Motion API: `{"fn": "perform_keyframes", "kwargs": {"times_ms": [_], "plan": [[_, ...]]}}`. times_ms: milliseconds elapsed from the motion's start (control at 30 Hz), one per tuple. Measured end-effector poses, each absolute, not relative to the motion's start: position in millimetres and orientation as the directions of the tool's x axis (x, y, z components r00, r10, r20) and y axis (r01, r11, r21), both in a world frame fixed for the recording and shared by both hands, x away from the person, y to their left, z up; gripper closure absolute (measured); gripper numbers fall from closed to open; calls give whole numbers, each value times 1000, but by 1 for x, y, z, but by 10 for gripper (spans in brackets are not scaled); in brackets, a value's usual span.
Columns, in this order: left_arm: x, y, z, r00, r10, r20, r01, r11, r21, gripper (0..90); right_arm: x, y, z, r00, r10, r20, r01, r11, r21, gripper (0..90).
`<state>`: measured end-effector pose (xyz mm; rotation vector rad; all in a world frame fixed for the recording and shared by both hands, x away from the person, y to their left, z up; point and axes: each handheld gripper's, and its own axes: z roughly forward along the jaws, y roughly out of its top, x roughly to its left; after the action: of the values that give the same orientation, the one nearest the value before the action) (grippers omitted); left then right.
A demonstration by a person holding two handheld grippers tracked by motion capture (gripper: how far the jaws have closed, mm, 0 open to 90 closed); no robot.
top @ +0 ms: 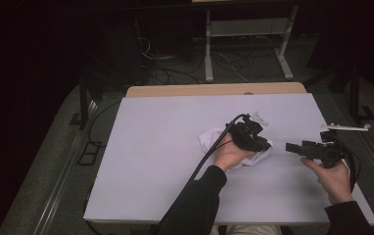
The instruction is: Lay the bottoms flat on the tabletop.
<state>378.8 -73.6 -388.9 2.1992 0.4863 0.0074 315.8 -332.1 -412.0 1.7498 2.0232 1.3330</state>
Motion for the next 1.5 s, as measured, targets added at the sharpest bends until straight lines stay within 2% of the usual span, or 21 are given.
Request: {"fn": "perform_keyframes", "kwargs": {"times_ms": [167,333,567,700,967,1167,1200,1267,1367,1467,1500], "plan": [[381,-44,-360,913,361,-192,358,-478,803,475,318,-331,-415,-293,866,406,737,-67,673,146],[386,-4,-333,891,421,-168,353,-411,841,351,319,-329,-415,-304,857,416,733,-69,677,146],[402,46,-335,830,522,-194,423,-364,830,318,320,-325,-415,-326,841,432,726,-70,684,146],[408,64,-355,800,556,-227,477,-358,803,318,324,-320,-412,-357,816,454,715,-74,696,147],[417,77,-407,734,600,-317,592,-339,731,318,337,-291,-394,-453,783,426,683,-2,731,149],[420,72,-430,713,607,-351,643,-365,674,353,353,-265,-383,-514,758,401,674,67,736,159],[420,71,-433,712,603,-360,647,-363,671,380,358,-260,-382,-522,763,382,673,93,734,163],[417,68,-436,718,596,-359,644,-374,668,501,369,-250,-379,-536,768,350,675,141,724,170],[416,59,-440,730,583,-356,642,-406,651,627,387,-241,-377,-561,738,375,682,155,714,272],[416,56,-444,717,589,-372,659,-399,638,746,400,-232,-376,-614,667,421,701,215,680,445],[416,56,-444,711,594,-377,666,-394,634,783,402,-229,-375,-623,665,412,698,235,676,459]]}}
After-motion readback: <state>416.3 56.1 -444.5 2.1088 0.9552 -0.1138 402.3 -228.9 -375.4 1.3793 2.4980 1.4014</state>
